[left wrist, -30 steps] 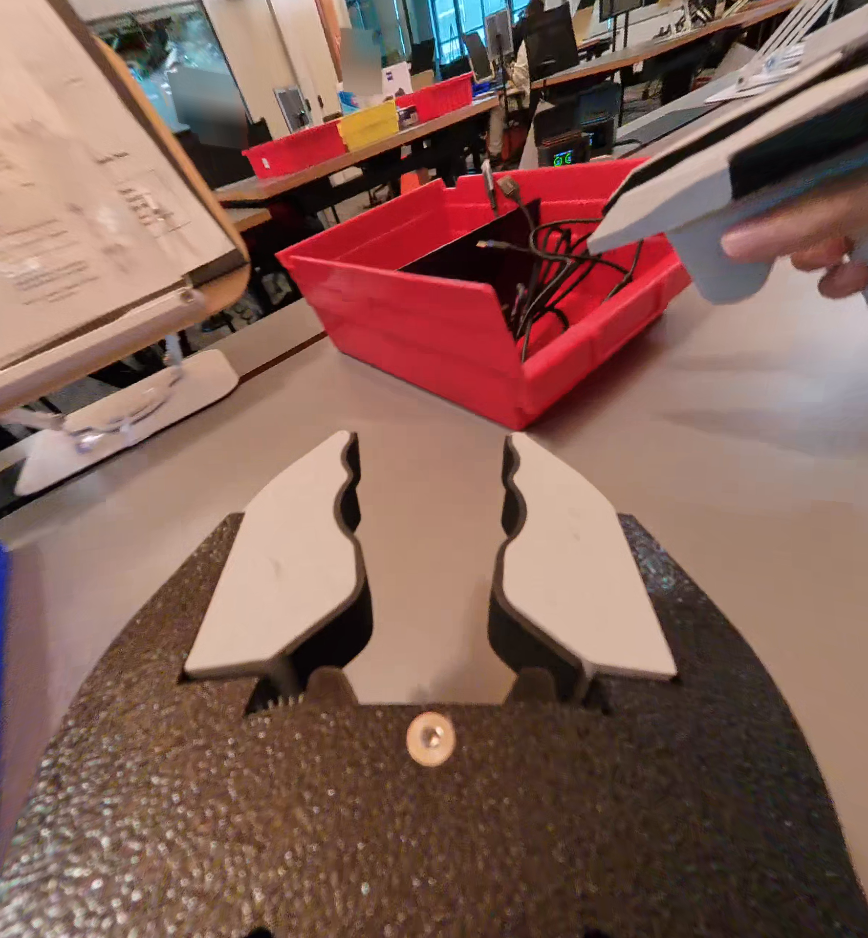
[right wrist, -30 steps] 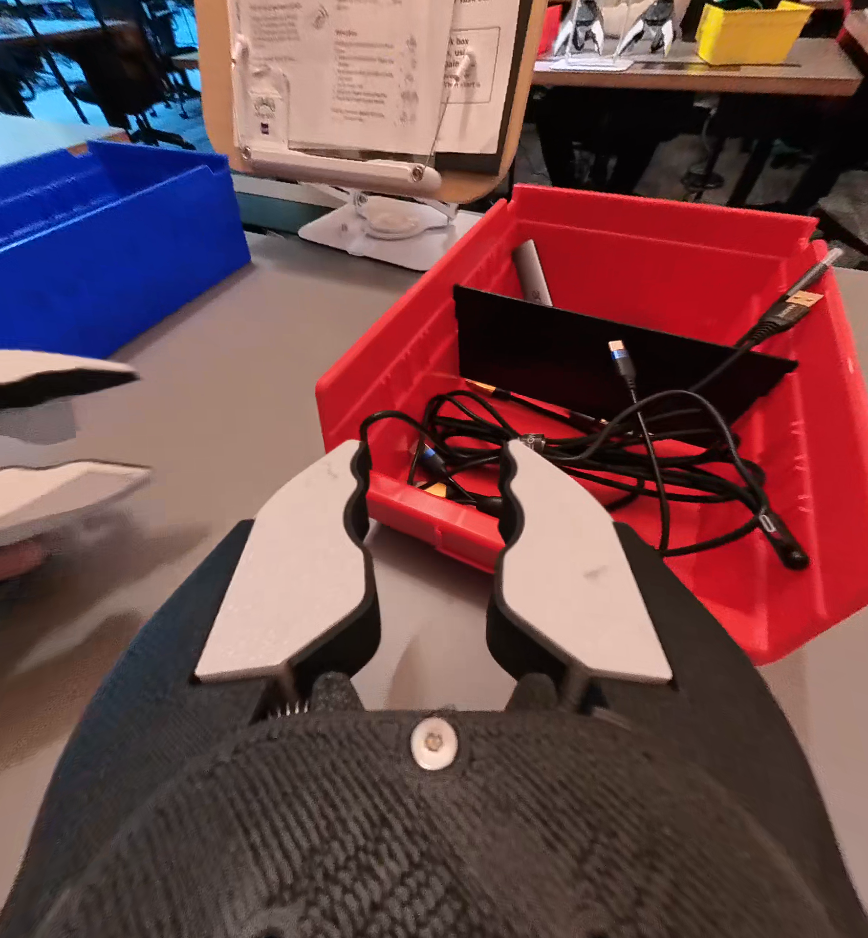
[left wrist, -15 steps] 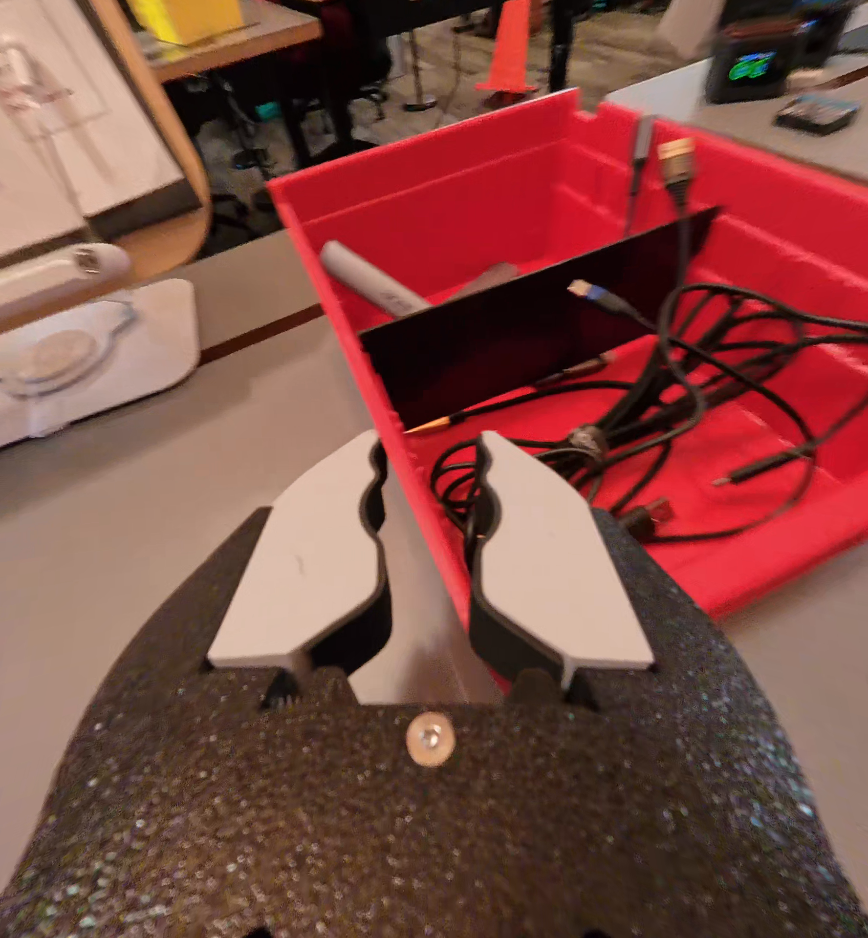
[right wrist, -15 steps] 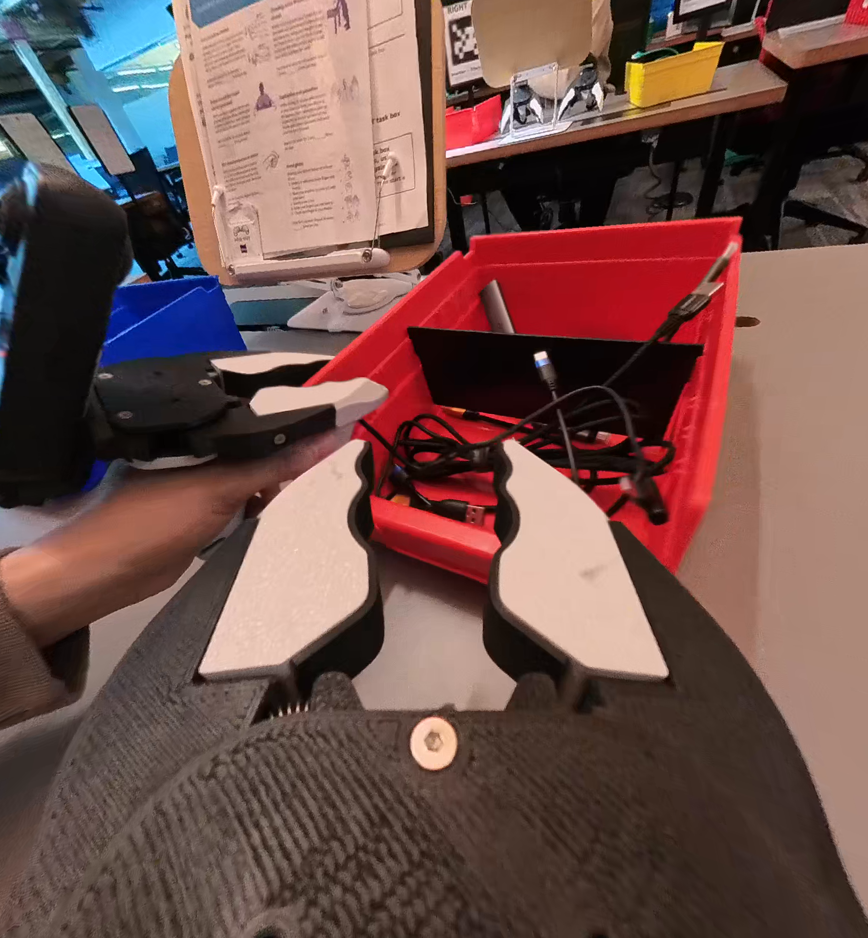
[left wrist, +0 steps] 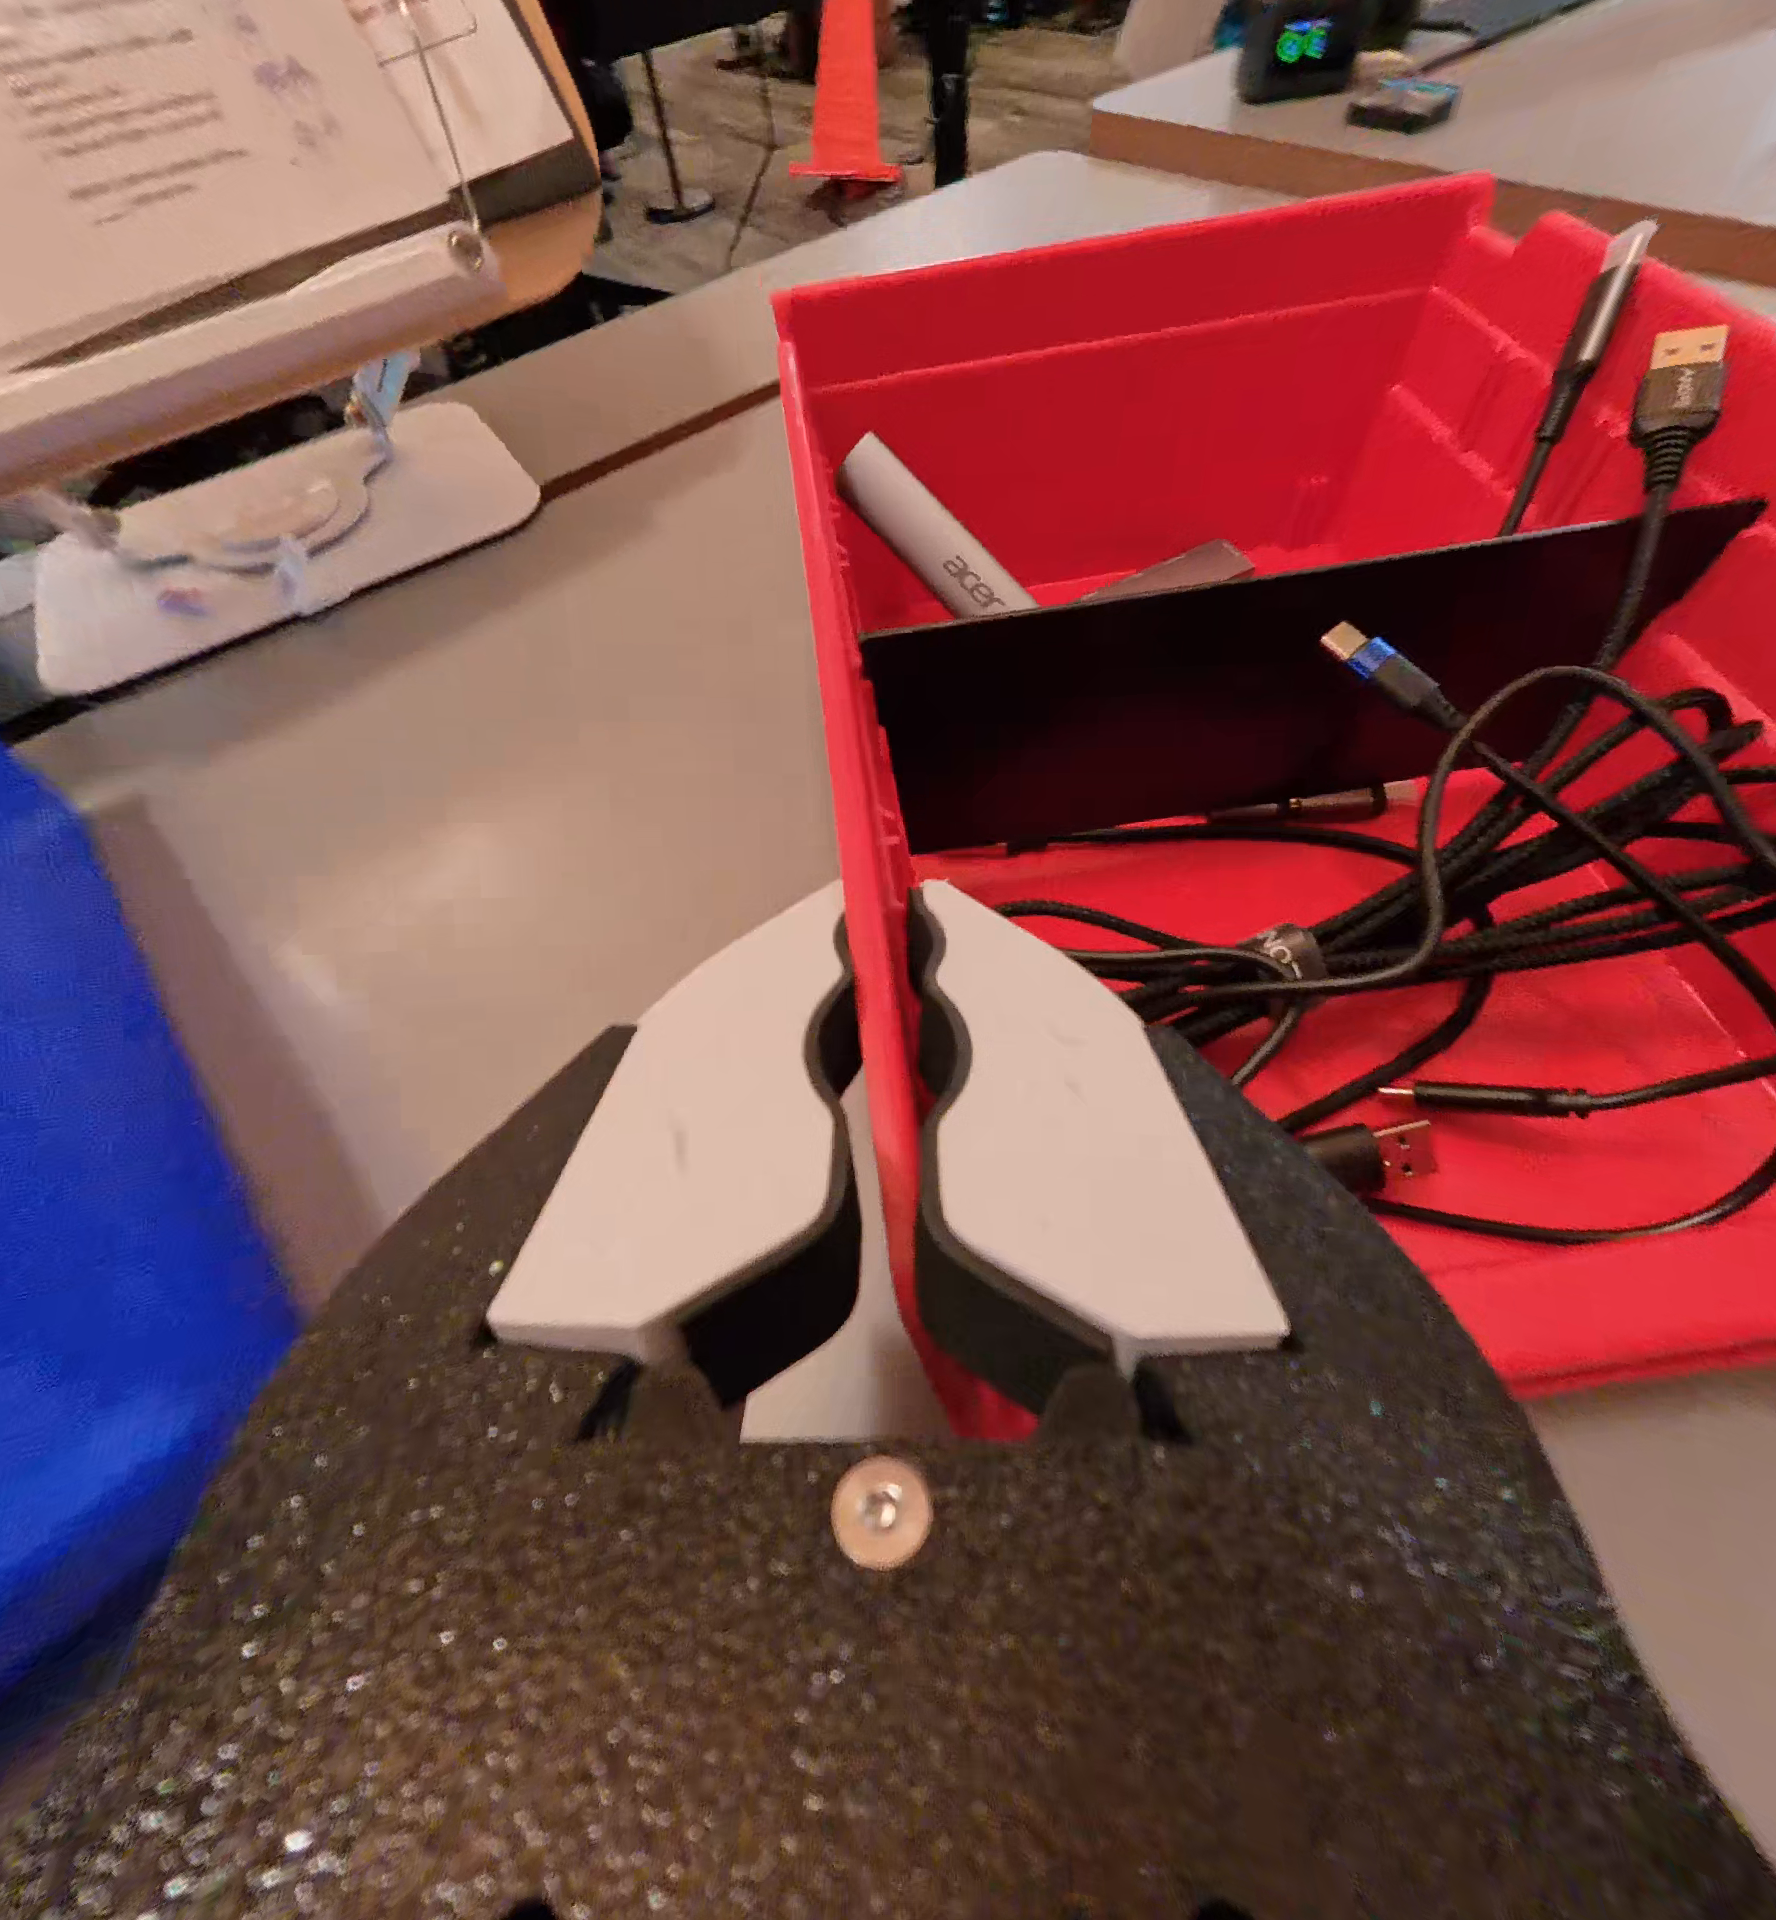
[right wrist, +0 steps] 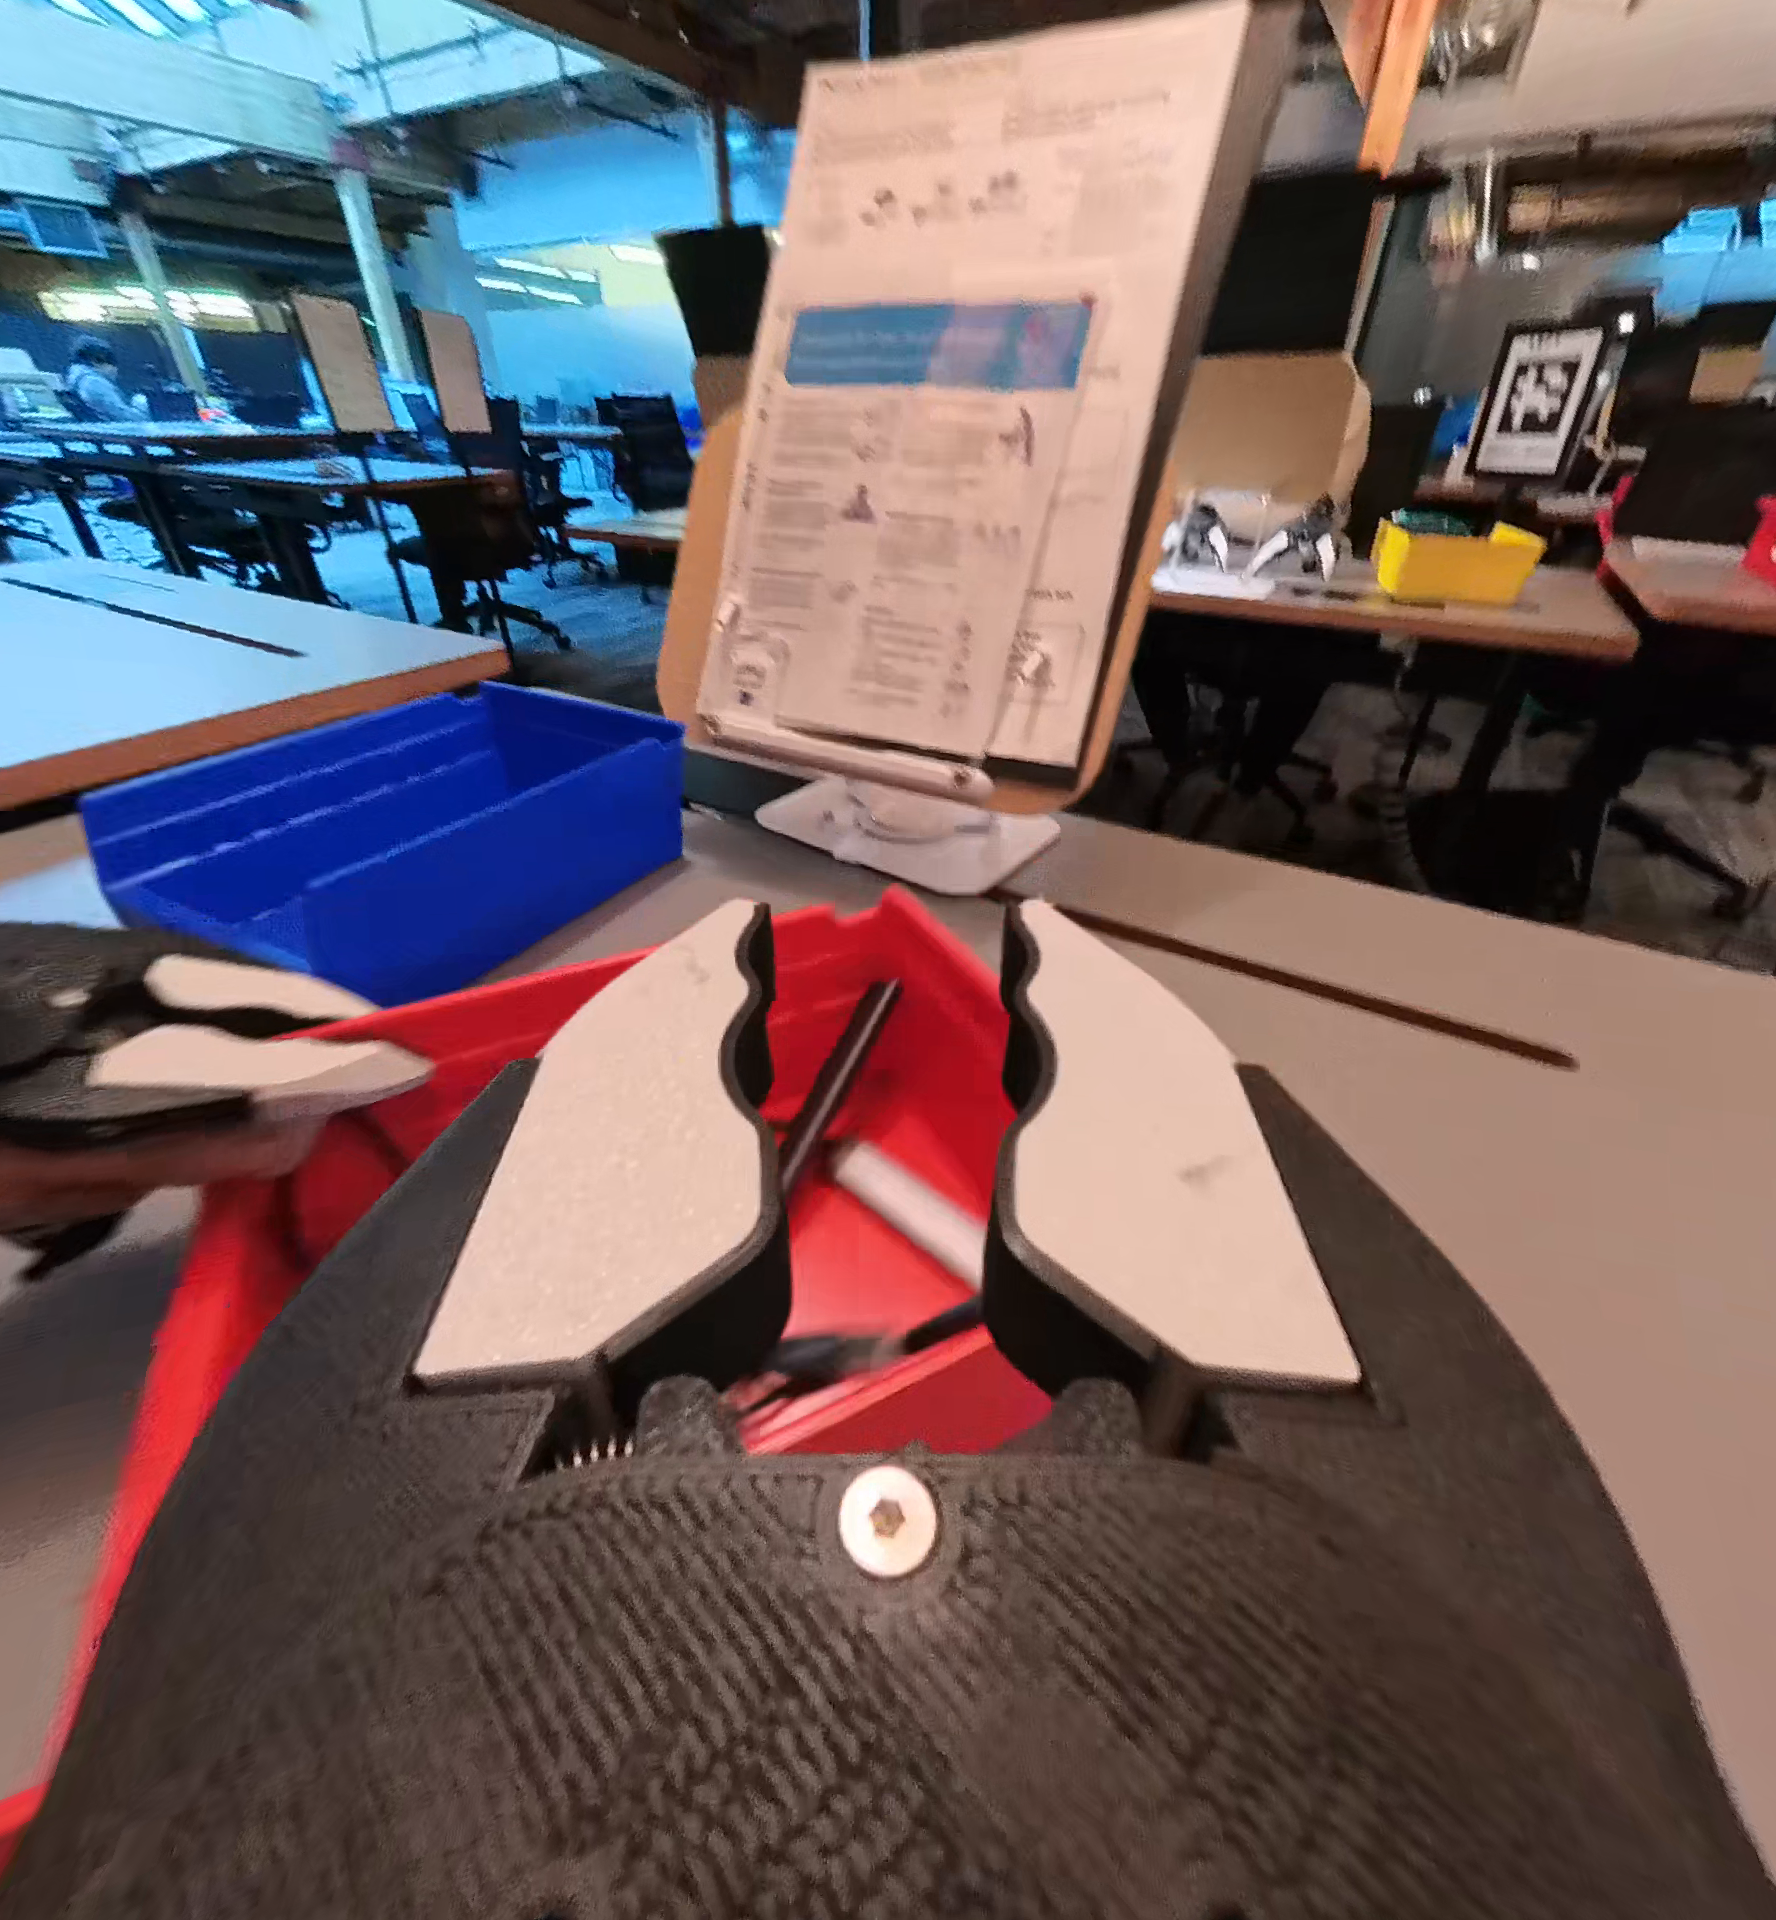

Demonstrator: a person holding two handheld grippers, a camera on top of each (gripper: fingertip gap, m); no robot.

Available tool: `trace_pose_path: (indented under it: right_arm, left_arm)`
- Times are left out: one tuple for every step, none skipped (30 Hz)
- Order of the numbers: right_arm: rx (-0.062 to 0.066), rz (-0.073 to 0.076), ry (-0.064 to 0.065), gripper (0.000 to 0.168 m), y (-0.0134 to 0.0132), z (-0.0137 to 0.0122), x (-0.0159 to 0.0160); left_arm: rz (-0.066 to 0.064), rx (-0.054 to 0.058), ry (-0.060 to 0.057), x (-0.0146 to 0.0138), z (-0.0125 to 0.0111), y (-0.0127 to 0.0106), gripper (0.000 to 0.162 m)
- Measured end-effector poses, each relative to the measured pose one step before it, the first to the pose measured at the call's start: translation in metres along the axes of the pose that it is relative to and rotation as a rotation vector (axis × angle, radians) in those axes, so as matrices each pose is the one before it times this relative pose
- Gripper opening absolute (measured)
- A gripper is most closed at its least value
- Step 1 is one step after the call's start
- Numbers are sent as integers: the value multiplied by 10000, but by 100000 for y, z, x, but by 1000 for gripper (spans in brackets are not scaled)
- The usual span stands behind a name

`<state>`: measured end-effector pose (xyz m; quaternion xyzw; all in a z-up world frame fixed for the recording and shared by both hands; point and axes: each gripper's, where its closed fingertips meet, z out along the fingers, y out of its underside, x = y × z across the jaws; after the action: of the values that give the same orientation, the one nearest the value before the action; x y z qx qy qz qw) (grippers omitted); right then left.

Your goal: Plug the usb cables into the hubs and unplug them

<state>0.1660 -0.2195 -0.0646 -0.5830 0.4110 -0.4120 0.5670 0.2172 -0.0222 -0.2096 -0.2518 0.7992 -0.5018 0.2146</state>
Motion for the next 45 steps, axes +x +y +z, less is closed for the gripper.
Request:
trace_pose_path:
  right_arm:
    - [210,-102,-137,41,-573,108,-812]
    - [131,-56,-198,41,-276,307,-882]
    - [7,-2,-263,41,121,523,-937]
    - [-135,67,-312,42,500,749,-975]
    - [-292,160,-341,45,832,964,-1045]
    - [-363,189,-434,51,906,1107,-1242]
    - [-230,152,-407,57,706,1284,-1263]
    - [-60,183,-200,62,609,1440,-1065]
    - [11,204,-144,66,630,1571,-1082]
    - [43,151,-243,69,692,1745,-1270]
    - [-90,149,-220,71,928,1885,-1193]
    - [-251,156,-144,76,1093,1985,-1045]
    - [-227,166,35,80,954,2059,-762]
    - [-215,119,133,86,820,2053,-658]
    - [-242,70,9,96,645,1968,-885]
    - [-185,8,-25,101,385,1891,-889]
    - [-185,-100,62,102,294,1782,-665]
    - [-240,-79,133,103,252,1608,-506]
    - [-192,-97,185,104,109,1453,-340]
    - [-151,-119,209,106,75,1332,-221]
    - [-192,-21,153,108,95,1178,-227]
    - [-195,-7,129,108,106,1042,-130]
    - [-161,12,175,108,110,904,36]
    - [-119,123,91,108,68,763,-38]
    - [-16,161,-49,108,-21,701,-197]
    - [-13,135,-64,106,76,695,-208]
    - [-63,67,-66,102,188,693,-200]
    - [-148,-17,-59,96,345,654,-161]
    - [-230,6,-214,92,430,548,-410]
    - [-153,57,-170,97,270,455,-372]
    - [-30,-95,0,102,79,338,-55]
    - [57,-206,13,102,-28,303,110]
    - [-101,-67,67,97,135,157,325]
    - [-103,121,11,88,62,-153,314]
    - [51,275,-18,80,-228,-344,244]
    - [172,143,13,72,-449,-373,262]
    - [123,-114,68,65,-590,-541,256]
    - [276,-127,317,59,-1014,-719,494]
    - [665,-77,325,51,-1567,-595,472]
    - [379,-255,162,47,-999,7,269]
    - [-421,-461,59,50,283,616,239]
    - [-859,-441,-23,54,1140,939,165]
    - [-1061,-131,-348,60,1617,1029,-367]
    - [-659,63,-240,65,1037,802,-231]
    - [151,136,148,63,-41,264,272]
  left_arm:
    - [98,-4,238,-403,-2665,1219,5]
    - [82,7,214,-402,-2701,1252,5]
    - [13,-26,147,-434,-2747,1264,5]
    - [13,-58,138,-438,-2728,1273,5]
    - [1,-79,124,-440,-2679,1266,5]
    - [-146,-127,19,-519,-2602,1259,5]
    - [-146,-143,-94,-650,-2472,1228,5]
    - [-110,-106,-143,-760,-2345,1197,5]
    - [-224,-70,-194,-902,-2183,1181,5]
    - [-333,-47,-233,-1014,-2022,1121,5]
    - [-375,-21,-306,-1109,-1875,988,4]
    - [-285,-21,-417,-1212,-1714,897,4]
    - [-245,-40,-434,-1230,-1567,823,4]
    - [-245,-54,-430,-1203,-1429,735,4]
    - [-190,-35,-507,-1286,-1257,664,5]
    - [-197,-1,-537,-1349,-1117,626,5]
    - [-315,6,-480,-1297,-999,567,5]
    - [-339,15,-477,-1281,-893,507,5]
    - [-264,32,-536,-1305,-788,446,5]
    - [-237,46,-499,-1226,-703,385,5]
    - [-249,39,-457,-1143,-625,338,5]
    - [-219,31,-518,-1128,-532,289,5]
    - [-186,31,-523,-1067,-442,230,5]
    - [-206,13,-438,-924,-348,190,5]
    - [-157,0,-419,-835,-263,143,5]
    - [-82,7,-448,-807,-166,94,5]
    - [-59,3,-388,-716,-91,63,5]
    - [-70,-13,-303,-602,-31,41,5]
    - [-100,-8,-266,-524,9,18,5]
    - [-105,9,-227,-418,53,0,5]
    - [-56,27,-139,-238,49,-10,5]
    - [19,38,-74,-98,39,0,5]
    - [69,47,-63,-30,27,-10,5]
    - [53,30,-50,18,12,-11,6]
    - [18,-4,-33,-5,-5,13,6]
    - [-1,-7,-10,-22,0,19,6]
    - [-2,-15,3,-4,-5,6,6]
    - [15,-36,1,-8,1,-11,6]
    - [38,-40,-18,-16,25,-12,6]
    - [36,-28,-55,-50,54,-29,6]
    - [4,-13,-70,-72,99,-52,7]
    - [-39,-30,-64,-68,132,-61,7]
    - [-84,-48,-51,-74,154,-72,8]
    - [-103,-49,-47,-57,127,-58,8]
    - [-73,-30,-58,-66,96,-29,9]
